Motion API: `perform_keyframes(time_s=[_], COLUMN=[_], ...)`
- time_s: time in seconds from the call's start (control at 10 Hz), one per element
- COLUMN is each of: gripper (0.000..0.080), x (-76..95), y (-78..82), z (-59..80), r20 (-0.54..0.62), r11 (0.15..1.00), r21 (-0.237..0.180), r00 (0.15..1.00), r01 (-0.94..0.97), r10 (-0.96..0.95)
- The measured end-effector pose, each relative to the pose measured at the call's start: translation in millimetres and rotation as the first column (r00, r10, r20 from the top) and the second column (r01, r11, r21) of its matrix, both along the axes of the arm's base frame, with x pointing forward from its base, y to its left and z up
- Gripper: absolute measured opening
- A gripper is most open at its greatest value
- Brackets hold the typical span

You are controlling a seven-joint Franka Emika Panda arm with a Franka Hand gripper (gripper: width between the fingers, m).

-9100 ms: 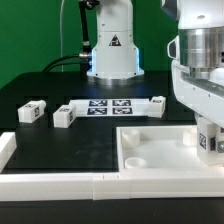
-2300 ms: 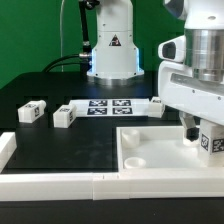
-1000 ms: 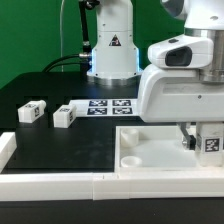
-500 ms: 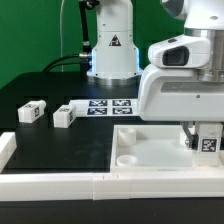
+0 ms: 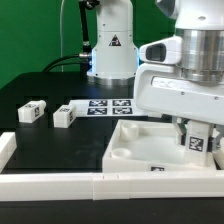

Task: Assemble one leg

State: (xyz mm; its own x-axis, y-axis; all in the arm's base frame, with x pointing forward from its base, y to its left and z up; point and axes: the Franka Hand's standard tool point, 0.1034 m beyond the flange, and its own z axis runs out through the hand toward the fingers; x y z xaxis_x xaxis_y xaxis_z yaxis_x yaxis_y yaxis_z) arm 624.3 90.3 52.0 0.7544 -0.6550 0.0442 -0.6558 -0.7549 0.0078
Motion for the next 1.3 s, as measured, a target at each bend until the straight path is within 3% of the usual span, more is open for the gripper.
perform_keyframes(time_s=[0.2, 0.4, 0.6, 0.7, 0.8, 1.3], gripper=[0.0272, 0.0274, 0.0542, 0.0542, 0.0627, 0.0649], x=[-1.9, -3.1, -3.1, -3.1, -3.1, -3.1], y=[-14.3, -18.0, -17.9, -17.9, -17.9, -17.9], z=[0.7, 0.7, 0.5, 0.5, 0.5, 0.4], r20=[-0.006, -0.009, -0.009, -0.009, -0.009, -0.009], r11=[0.99, 0.987, 0.987, 0.987, 0.987, 0.987], r21=[-0.028, -0.036, -0.036, -0.036, -0.036, -0.036], r00=[0.99, 0.988, 0.988, 0.988, 0.988, 0.988], r01=[0.142, 0.155, 0.156, 0.156, 0.156, 0.156], r10=[-0.142, -0.156, -0.156, -0.156, -0.156, -0.156])
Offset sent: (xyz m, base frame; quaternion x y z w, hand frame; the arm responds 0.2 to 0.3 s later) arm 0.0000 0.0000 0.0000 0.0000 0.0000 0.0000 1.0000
